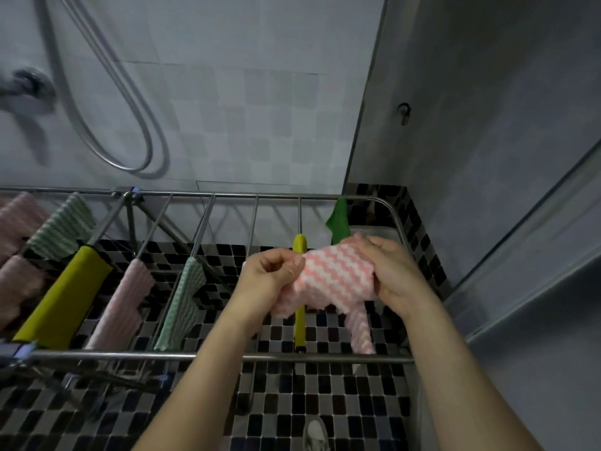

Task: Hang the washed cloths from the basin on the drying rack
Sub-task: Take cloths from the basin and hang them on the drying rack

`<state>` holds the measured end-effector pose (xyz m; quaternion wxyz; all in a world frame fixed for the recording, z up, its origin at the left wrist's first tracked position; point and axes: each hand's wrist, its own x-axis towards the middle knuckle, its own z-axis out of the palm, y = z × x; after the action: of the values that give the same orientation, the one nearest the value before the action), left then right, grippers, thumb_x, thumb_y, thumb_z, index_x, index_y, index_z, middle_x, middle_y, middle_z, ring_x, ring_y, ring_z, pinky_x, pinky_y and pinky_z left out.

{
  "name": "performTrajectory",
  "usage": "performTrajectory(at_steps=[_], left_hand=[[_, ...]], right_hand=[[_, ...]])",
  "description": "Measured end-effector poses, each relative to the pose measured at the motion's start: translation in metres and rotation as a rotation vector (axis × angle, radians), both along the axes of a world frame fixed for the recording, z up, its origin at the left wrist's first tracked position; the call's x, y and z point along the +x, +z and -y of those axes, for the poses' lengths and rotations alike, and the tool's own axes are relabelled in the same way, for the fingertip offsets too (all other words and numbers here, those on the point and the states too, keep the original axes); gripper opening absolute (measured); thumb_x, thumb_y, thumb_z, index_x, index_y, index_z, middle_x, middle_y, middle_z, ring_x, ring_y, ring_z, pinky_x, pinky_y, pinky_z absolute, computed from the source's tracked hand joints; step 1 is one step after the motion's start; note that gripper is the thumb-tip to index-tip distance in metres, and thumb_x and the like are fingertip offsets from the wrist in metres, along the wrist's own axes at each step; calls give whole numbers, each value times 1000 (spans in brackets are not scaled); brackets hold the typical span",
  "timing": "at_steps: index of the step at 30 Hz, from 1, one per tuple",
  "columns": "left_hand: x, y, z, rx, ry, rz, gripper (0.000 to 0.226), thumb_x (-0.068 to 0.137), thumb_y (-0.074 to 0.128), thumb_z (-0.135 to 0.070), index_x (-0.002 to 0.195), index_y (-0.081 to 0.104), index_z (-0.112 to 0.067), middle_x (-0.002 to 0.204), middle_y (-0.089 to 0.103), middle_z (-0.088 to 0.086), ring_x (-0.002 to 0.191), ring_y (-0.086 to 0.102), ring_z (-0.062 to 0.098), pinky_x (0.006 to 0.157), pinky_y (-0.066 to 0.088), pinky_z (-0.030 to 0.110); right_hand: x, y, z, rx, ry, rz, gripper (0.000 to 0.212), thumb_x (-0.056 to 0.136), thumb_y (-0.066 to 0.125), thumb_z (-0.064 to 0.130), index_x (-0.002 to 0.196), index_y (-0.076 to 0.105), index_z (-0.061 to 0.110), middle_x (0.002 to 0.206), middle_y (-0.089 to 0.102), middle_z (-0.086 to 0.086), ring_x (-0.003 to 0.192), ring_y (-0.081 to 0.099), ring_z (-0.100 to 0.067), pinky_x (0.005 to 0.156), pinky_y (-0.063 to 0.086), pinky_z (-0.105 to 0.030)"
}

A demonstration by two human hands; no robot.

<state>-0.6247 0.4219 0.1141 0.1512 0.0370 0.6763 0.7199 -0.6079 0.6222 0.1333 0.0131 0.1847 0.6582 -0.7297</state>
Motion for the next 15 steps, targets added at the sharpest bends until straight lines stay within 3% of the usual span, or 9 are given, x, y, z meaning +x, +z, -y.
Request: performTrajectory(at_steps=[3, 5, 8, 10, 12, 15], left_hand=[[-5, 2, 22, -223, -137, -83, 10, 87, 64, -4, 86, 71, -12, 88, 71, 13, 84, 67, 26, 76, 54, 37], [-10, 2, 27, -351, -171, -153, 26, 81, 65, 4, 88, 70, -21, 93, 72, -1, 93, 66, 15, 81, 53, 27], [-11, 13, 17, -187, -88, -162, 27, 87, 68, -15, 110, 67, -28, 111, 69, -11, 107, 62, 3, 92, 49, 24], [-15, 21, 10, -123, -156, -158, 29, 90, 64, -27, 119, 65, -22, 115, 69, -5, 109, 63, 10, 93, 51, 28], [-19, 26, 8, -172, -215, -179, 26, 89, 65, -29, 108, 70, -13, 102, 73, 9, 95, 69, 23, 85, 57, 35], [-28, 35, 16, -210, -115, -195, 26, 79, 74, -29, 86, 72, -4, 81, 72, 16, 68, 67, 25, 63, 55, 35]], right_hand=[[-1, 9, 0, 9, 129, -92, 15, 92, 60, 10, 100, 72, 13, 96, 74, -6, 89, 69, -15, 69, 54, -21], [-5, 15, 1, -6, 290, -133, 25, 89, 61, 0, 110, 69, 10, 104, 73, -9, 93, 68, -14, 74, 55, -20], [-11, 26, 7, 55, 502, -138, 37, 87, 62, -3, 121, 64, 11, 113, 70, -13, 102, 68, -19, 84, 54, -26], [-18, 30, 11, 70, 596, -122, 42, 87, 63, -2, 126, 62, 12, 114, 70, -14, 106, 67, -24, 90, 54, -31], [-26, 34, 11, 166, 640, -137, 43, 87, 65, 1, 127, 61, 14, 112, 71, -13, 106, 68, -24, 94, 52, -33], [-38, 43, 7, 391, 669, -122, 43, 83, 73, 9, 123, 64, 23, 106, 73, -6, 97, 70, -16, 90, 54, -34]])
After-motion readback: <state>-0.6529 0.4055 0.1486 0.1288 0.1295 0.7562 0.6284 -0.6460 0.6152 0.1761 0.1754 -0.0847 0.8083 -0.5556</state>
